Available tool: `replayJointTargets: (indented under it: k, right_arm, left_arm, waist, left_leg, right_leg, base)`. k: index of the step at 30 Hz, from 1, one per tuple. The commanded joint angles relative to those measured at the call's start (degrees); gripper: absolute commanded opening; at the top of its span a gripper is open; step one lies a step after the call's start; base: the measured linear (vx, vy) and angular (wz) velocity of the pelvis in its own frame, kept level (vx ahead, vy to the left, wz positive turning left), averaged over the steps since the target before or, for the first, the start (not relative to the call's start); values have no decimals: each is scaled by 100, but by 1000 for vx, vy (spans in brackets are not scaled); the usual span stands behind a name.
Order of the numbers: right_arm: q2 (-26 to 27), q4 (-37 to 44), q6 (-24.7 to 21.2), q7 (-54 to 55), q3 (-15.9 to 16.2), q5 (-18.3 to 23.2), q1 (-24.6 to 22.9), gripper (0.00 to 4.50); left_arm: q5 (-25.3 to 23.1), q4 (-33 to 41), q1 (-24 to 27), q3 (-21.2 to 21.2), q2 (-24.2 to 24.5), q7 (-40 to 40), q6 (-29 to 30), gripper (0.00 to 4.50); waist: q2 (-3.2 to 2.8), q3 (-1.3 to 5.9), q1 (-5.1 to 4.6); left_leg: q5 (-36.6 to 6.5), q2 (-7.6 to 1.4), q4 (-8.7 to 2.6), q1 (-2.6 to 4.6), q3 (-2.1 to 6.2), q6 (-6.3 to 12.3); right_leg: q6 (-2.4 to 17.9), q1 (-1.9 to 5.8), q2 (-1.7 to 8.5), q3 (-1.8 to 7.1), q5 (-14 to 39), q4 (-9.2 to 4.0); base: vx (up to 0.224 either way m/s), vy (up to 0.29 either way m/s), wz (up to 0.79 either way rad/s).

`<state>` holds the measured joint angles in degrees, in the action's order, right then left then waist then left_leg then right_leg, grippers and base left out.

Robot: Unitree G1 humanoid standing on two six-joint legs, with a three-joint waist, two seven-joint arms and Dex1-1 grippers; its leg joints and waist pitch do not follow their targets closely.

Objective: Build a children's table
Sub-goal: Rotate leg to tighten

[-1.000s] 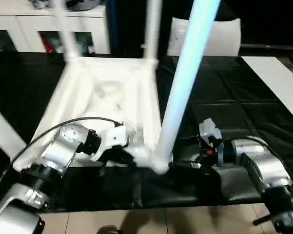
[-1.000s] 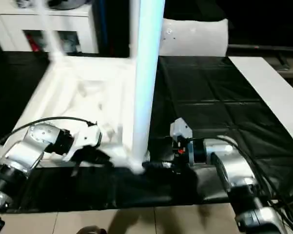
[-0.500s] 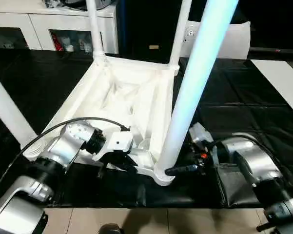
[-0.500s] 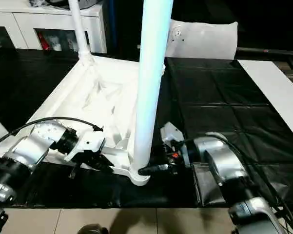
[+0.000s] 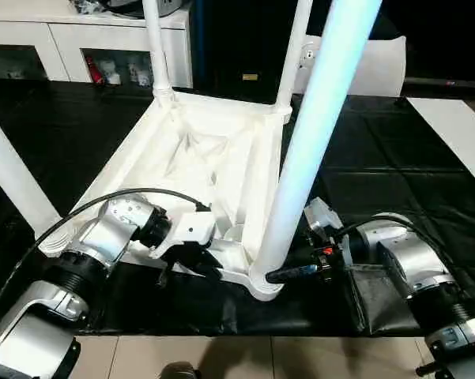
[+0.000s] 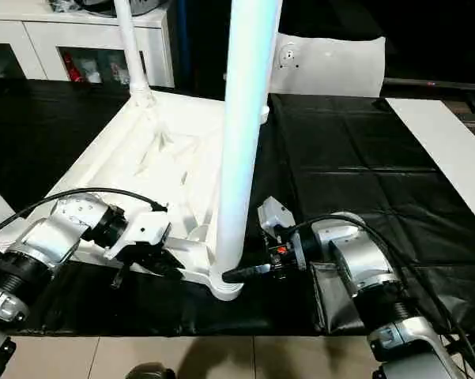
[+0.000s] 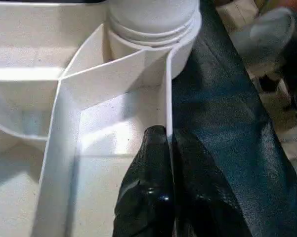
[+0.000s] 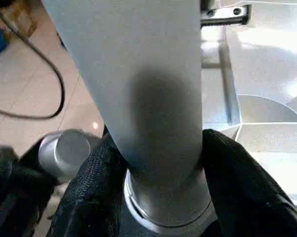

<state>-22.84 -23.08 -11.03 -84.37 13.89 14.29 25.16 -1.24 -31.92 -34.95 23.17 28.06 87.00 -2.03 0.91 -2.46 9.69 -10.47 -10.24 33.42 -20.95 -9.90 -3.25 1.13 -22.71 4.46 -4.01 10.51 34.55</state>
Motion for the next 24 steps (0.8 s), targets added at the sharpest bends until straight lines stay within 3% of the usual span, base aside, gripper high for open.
replayJointTargets:
  k: [1, 4, 5, 6, 7, 8, 9, 10, 11, 12, 13, 14, 15, 16, 17, 18, 19, 20, 21, 22, 23, 24]
  right_arm:
    - [189, 229, -238, 357, -17, 214, -177, 199]
    - [560, 280, -202, 1351, -155, 4, -396, 199]
    - [715, 260, -220, 1699, -207, -58, -439, 199]
    - [862, 263, -289, 1973, -259, -79, -472, 199]
    - [1005, 268, -384, 2224, -320, -74, -495, 198]
    - [1156, 252, -485, 2487, -388, -65, -496, 198]
    - [1352, 240, -602, 2806, -460, -68, -492, 198]
    - [1492, 228, -652, 3016, -487, -88, -484, 198]
    - [1595, 224, -683, 3162, -502, -108, -479, 198]
    - [1743, 225, -733, 3390, -510, -142, -471, 198]
    - [1882, 208, -767, 3607, -515, -175, -448, 198]
    - [2107, 140, -785, 3949, -531, -228, -381, 198]
    - [2213, 86, -800, 4092, -540, -240, -334, 198]
    - [2340, -1, -789, 4278, -554, -268, -264, 198]
    - [2429, -51, -801, 4432, -589, -288, -224, 198]
    - [2592, -173, -832, 4732, -668, -314, -134, 198]
    - [2782, -330, -879, 5136, -768, -379, -20, 198]
    - [2859, -429, -890, 5340, -787, -456, 49, 198]
    - [2886, -519, -866, 5448, -743, -565, 105, 198]
    - [2886, -519, -866, 5448, -743, -565, 105, 198]
    - [2913, -605, -776, 5536, -745, -673, 140, 198]
    - [2926, -616, -745, 5546, -777, -681, 139, 198]
  left_arm:
    - [-10, 145, 139, -57, -92, -413, 285, 0]
    - [-24, 365, 352, -257, -139, -960, 739, 0]
    - [8, 465, 425, -335, -204, -1139, 913, 0]
    - [44, 591, 496, -392, -275, -1284, 1107, 0]
    - [69, 714, 562, -433, -350, -1416, 1271, 0]
    - [60, 811, 609, -451, -423, -1548, 1394, 0]
    - [20, 915, 654, -465, -541, -1745, 1562, 0]
    - [-17, 974, 672, -471, -646, -1905, 1682, 0]
    - [-46, 1016, 683, -475, -727, -2026, 1775, 0]
    - [-83, 1076, 682, -475, -853, -2206, 1911, 0]
    - [-116, 1106, 660, -480, -984, -2384, 2027, 0]
    - [-164, 1097, 587, -506, -1221, -2693, 2207, 0]
    - [-198, 1063, 536, -512, -1330, -2837, 2262, 0]
    - [-245, 1012, 465, -516, -1466, -3015, 2358, 0]
    - [-275, 998, 427, -533, -1553, -3161, 2432, 0]
    - [-322, 947, 348, -570, -1718, -3427, 2531, 0]
    - [-365, 912, 263, -623, -1920, -3745, 2682, 0]
    - [-383, 896, 217, -658, -2041, -3931, 2760, 0]
    - [-423, 880, 179, -671, -2135, -4089, 2800, 0]
    - [-423, 880, 179, -671, -2135, -4089, 2800, 0]
    - [-493, 910, 166, -644, -2216, -4232, 2867, 0]
    - [-519, 929, 171, -636, -2230, -4255, 2887, 0]
  waist:
    - [-55, 328, -50]
    - [-52, 278, -90]
    - [-47, 220, -140]
    - [-37, 182, -193]
    - [-32, 175, -229]
    - [-6, 147, -317]
    - [-20, 144, -418]
    - [-34, 137, -470]
    - [-104, 141, -564]
    - [-181, 138, -671]
    - [-222, 126, -711]
    - [-284, 120, -722]
    - [-324, 87, -588]
    - [-300, 61, -539]
    - [-34, 16, -560]
    - [187, -63, -669]
    - [60, -70, -697]
    - [-117, 83, -695]
    - [-182, 147, -711]
    - [-204, 214, -786]
    - [-279, 181, -789]
    - [-240, 118, -825]
  left_leg:
    - [-1382, -371, -441, 107, 81, 37]
    - [-1808, -353, -480, 118, 102, -84]
    - [-2083, -327, -503, 119, 126, -157]
    - [-2419, -305, -495, 193, 151, -225]
    - [-2540, -297, -482, 228, 166, -263]
    - [-2634, -259, -478, 207, 219, -301]
    - [-2758, -248, -472, 210, 256, -337]
    - [-2844, -242, -472, 207, 279, -349]
    - [-3167, -264, -487, 259, 320, -353]
    - [-3635, -328, -573, 222, 399, -340]
    - [-3930, -382, -663, 181, 443, -347]
    - [-4512, -554, -933, -27, 520, -367]
    - [-5051, -669, -1240, -108, 379, -478]
    - [-5187, -636, -1320, -48, 255, -524]
    - [-4515, -286, -819, 366, 159, -491]
    - [-2369, 272, 729, 1170, -4, -257]
    - [-1662, 270, 687, 826, 144, -47]
    - [-1503, -109, 20, 100, 357, -53]
    - [-2022, -340, -306, 229, 432, -49]
    - [-2134, -389, -383, 203, 477, -34]
    - [-2340, -384, -457, 225, 439, -45]
    - [-2577, -320, -474, 251, 400, -54]
  right_leg:
    - [1252, 251, 458, 286, 1144, -357]
    - [1055, 225, 478, 294, 1943, -438]
    - [880, 195, 487, 286, 2627, -506]
    - [644, 134, 510, 272, 3444, -613]
    - [533, 115, 527, 261, 3791, -645]
    - [273, 140, 541, 189, 4386, -726]
    - [88, 140, 543, 117, 4673, -793]
    - [33, 146, 534, 66, 4730, -823]
    - [12, 181, 507, -70, 4574, -892]
    - [20, 304, 464, -223, 4104, -880]
    - [55, 379, 431, -269, 3766, -817]
    - [173, 627, 380, -220, 2889, -372]
    - [415, 643, 255, -96, 1688, 208]
    - [481, 553, 200, -67, 1558, 257]
    - [153, 103, 284, 47, 3672, -527]
    - [-177, -806, 658, -165, 6476, -1637]
    - [-182, -400, 895, -72, 6583, -1528]
    - [-306, 612, 997, -231, 5244, -970]
    - [-94, 461, 641, -301, 3259, -736]
    - [46, 501, 586, -303, 2439, -621]
    - [349, 457, 569, -235, 1689, -602]
    - [485, 405, 589, -231, 2086, -684]
  base:
    - [0, 0, 0]
    - [0, 0, 0]
    - [0, 0, 0]
    - [0, 0, 0]
    - [-56, -6, -11]
    - [-56, -6, -11]
    - [-58, 13, -20]
    - [-55, 33, -19]
    - [-55, 33, -19]
    - [-44, 56, -18]
    - [-75, 46, -14]
    - [-75, 46, -14]
    - [-75, 2, 6]
    - [0, 0, 0]
    - [24, -70, 22]
    - [11, -76, -1]
    - [88, 3, -32]
    - [48, 62, -43]
    - [46, 101, -29]
    - [0, 0, 0]
    - [0, 0, 0]
    - [0, 0, 0]
